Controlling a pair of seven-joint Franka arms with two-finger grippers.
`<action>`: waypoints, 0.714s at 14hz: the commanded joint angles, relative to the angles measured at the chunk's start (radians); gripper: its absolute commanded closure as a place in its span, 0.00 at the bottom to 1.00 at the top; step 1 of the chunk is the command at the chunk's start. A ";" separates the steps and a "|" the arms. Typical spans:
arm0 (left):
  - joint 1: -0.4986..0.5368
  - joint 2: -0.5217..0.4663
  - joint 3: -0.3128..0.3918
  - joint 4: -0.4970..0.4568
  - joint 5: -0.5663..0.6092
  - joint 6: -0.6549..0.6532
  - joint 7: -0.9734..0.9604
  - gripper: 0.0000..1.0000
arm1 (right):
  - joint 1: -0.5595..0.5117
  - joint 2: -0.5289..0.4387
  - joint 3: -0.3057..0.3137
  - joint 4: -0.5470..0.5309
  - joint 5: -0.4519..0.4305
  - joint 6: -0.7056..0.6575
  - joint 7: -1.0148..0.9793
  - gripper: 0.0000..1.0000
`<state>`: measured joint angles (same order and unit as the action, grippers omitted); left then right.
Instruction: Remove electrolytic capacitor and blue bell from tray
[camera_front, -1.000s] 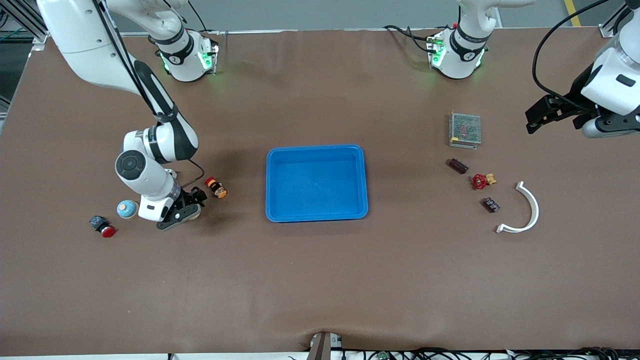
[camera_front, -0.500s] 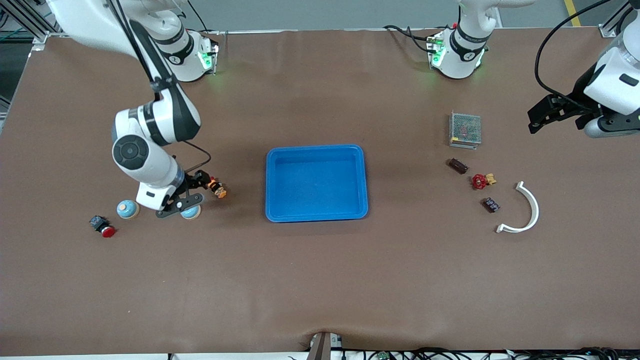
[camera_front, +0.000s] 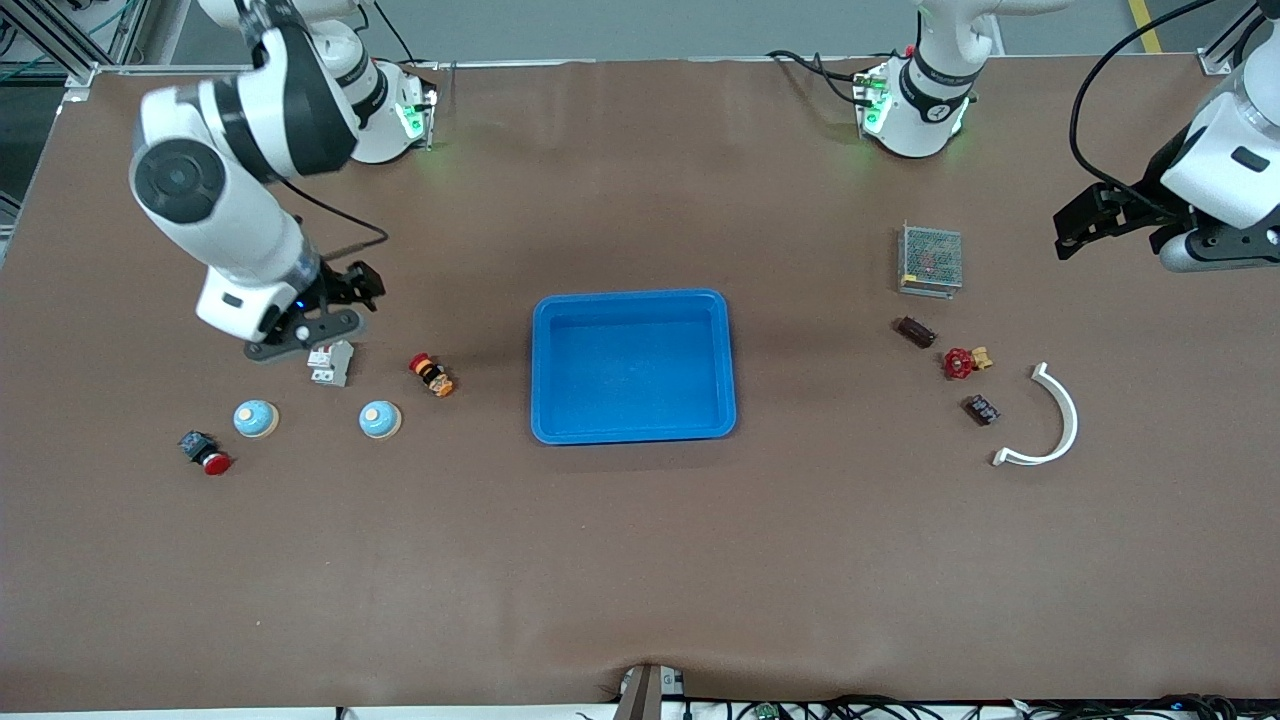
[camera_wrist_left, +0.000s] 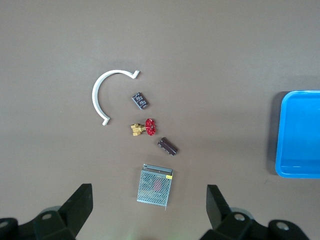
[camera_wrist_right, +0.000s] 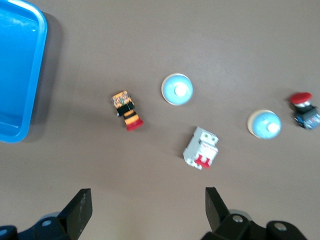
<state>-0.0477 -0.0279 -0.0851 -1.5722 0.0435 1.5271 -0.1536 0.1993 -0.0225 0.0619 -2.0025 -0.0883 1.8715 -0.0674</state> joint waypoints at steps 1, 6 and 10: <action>0.000 -0.007 0.008 0.007 0.003 -0.018 0.036 0.00 | -0.035 -0.100 -0.001 -0.032 -0.002 -0.046 0.012 0.00; 0.022 -0.017 0.007 -0.003 0.003 -0.019 0.078 0.00 | -0.121 -0.128 -0.002 0.068 -0.004 -0.110 0.012 0.00; 0.022 -0.018 0.002 -0.002 0.001 -0.018 0.062 0.00 | -0.193 -0.079 -0.002 0.230 -0.002 -0.152 0.008 0.00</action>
<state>-0.0262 -0.0283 -0.0814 -1.5720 0.0435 1.5240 -0.0990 0.0401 -0.1453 0.0467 -1.8686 -0.0883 1.7663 -0.0669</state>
